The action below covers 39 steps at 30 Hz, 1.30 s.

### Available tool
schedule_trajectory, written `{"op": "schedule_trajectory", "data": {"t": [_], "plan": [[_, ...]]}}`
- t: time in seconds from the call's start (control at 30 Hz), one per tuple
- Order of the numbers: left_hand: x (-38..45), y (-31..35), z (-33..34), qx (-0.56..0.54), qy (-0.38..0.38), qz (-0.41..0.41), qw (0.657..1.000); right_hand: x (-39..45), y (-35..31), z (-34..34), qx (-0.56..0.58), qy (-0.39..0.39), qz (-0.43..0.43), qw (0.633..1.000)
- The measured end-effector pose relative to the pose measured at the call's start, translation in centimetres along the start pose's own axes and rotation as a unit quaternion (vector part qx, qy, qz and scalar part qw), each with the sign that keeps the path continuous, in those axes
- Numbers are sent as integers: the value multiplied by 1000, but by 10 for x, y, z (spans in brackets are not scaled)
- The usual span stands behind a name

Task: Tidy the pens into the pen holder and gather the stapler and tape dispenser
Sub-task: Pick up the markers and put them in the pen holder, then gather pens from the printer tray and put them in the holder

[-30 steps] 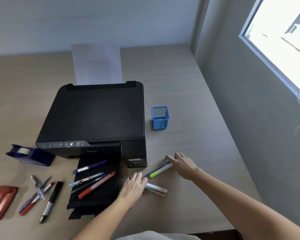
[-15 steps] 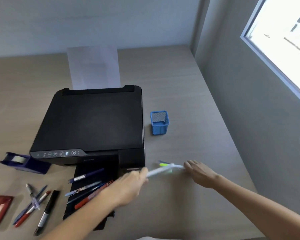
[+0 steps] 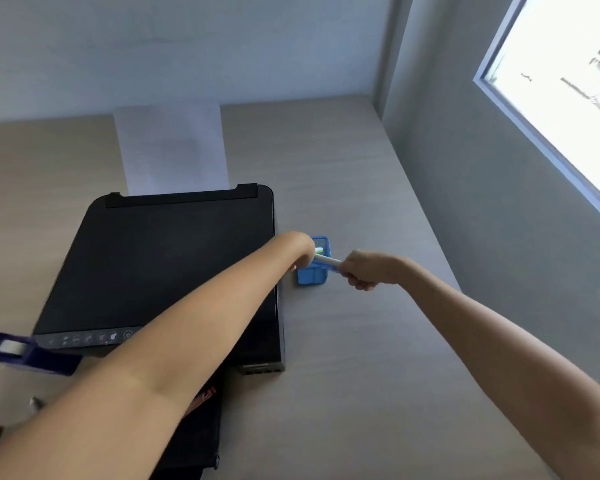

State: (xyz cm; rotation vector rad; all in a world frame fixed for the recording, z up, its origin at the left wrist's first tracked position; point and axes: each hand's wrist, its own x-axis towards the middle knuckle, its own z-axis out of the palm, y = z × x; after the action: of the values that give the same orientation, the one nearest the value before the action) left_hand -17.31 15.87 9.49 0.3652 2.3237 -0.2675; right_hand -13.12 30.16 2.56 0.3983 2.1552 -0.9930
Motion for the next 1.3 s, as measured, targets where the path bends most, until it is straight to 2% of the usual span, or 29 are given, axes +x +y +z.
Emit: {"op": "schedule_trajectory", "data": {"t": [0.1,0.23,0.37,0.5,0.53,0.6,0.7,0.8,0.87,0.93,1.0,1.1,1.17,1.23,1.3], "plan": [[22,5,-5,-50,-87,-45,994,11,-19,-7,33,-24,36,999],[41,9,-11,-80,-131,-75,985,25,-29,-11,61,-17,69,996],[55,7,-6,-144,-137,-86,976,32,-28,-10,68,9,86,994],[50,3,-8,-224,-97,-93,965,24,-25,-10,32,96,64,993],[42,-2,-9,-232,-70,-80,967,19,-24,-11,7,127,46,991],[18,-18,-10,-238,28,-3,971,3,-23,-11,-42,192,-11,980],[-37,-63,0,-294,182,137,928,-30,-20,5,-34,283,-128,950],[-102,-128,39,-367,189,201,888,-73,-18,56,-21,337,-253,907],[-127,-168,76,-378,157,191,892,-102,-13,92,-43,367,-329,869],[-137,-211,127,-370,141,137,908,-123,-14,134,-65,342,-400,848],[-137,-248,181,-358,139,67,921,-129,-16,177,-94,266,-443,851],[-121,-279,253,-306,144,0,941,-117,-20,235,-162,155,-458,860],[-108,-285,285,-282,190,-19,940,-100,-28,267,-199,130,-459,856],[-94,-283,302,-281,241,-10,929,-85,-42,291,-233,123,-460,848],[-82,-282,308,-279,262,14,924,-69,-58,315,-273,137,-455,836]]}}
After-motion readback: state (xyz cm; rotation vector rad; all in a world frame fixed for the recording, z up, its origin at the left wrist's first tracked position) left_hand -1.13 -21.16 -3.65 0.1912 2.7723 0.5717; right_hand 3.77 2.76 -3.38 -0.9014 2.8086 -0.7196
